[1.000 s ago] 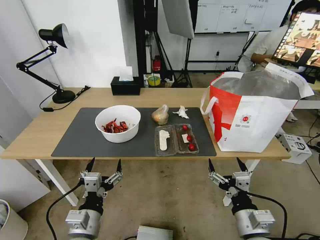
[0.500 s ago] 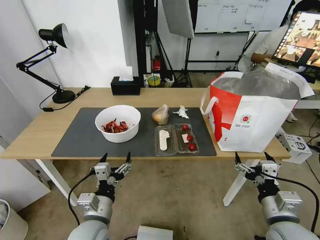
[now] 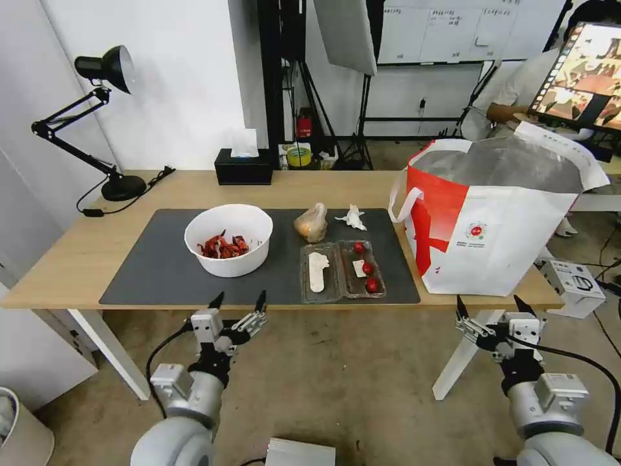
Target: Pick up the trash from the table and place it into the takeout bag.
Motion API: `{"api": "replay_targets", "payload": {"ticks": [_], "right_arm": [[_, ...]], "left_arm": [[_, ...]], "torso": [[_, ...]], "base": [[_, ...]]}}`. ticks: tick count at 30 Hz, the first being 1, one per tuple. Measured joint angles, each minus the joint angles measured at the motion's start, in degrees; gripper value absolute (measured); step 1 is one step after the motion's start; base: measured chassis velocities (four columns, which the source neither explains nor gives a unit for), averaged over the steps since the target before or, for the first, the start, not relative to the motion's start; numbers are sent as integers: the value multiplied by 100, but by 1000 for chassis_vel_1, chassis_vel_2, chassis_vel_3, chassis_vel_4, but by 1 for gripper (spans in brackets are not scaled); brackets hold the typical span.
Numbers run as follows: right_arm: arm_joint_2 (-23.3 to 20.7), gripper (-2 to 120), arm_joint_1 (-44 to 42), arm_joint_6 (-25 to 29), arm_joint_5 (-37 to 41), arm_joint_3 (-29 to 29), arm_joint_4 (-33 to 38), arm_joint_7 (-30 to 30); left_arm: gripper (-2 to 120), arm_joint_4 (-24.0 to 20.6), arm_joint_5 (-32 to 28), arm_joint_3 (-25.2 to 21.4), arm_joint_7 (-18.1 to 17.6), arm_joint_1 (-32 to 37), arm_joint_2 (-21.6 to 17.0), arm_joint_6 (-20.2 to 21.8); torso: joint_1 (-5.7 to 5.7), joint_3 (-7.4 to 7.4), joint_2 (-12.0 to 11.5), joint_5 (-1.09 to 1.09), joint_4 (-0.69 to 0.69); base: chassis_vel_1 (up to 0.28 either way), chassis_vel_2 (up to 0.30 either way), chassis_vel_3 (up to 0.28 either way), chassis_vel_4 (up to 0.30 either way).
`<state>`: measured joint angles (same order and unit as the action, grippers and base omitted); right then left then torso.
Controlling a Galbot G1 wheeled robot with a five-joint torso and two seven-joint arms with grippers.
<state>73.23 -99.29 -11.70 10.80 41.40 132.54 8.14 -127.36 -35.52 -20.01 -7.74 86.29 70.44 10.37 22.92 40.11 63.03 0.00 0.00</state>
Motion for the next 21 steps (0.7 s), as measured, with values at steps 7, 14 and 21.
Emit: {"api": "replay_targets", "payload": {"ticks": [7,14,21], "right_arm": [[-64,100,-5,2,-3,-6,-18,-7],[-48,100,-39,1,-16,51,-29,-5],[-5,100,-69,-1,-42,80,-62,8]], "left_arm": [[100,42,-1807,466,-539,-537,-331,298],[100,228,-3296,1120,-1265,-1230,-71,477],[100,546,-4089,1489,-1581,-1755,170,748]], "torso": [[0,0,0,0,1],[0,0,0,1,-1],[0,0,0,1,-1]], "base": [[0,0,0,0],[0,0,0,0],[0,0,0,0]]}}
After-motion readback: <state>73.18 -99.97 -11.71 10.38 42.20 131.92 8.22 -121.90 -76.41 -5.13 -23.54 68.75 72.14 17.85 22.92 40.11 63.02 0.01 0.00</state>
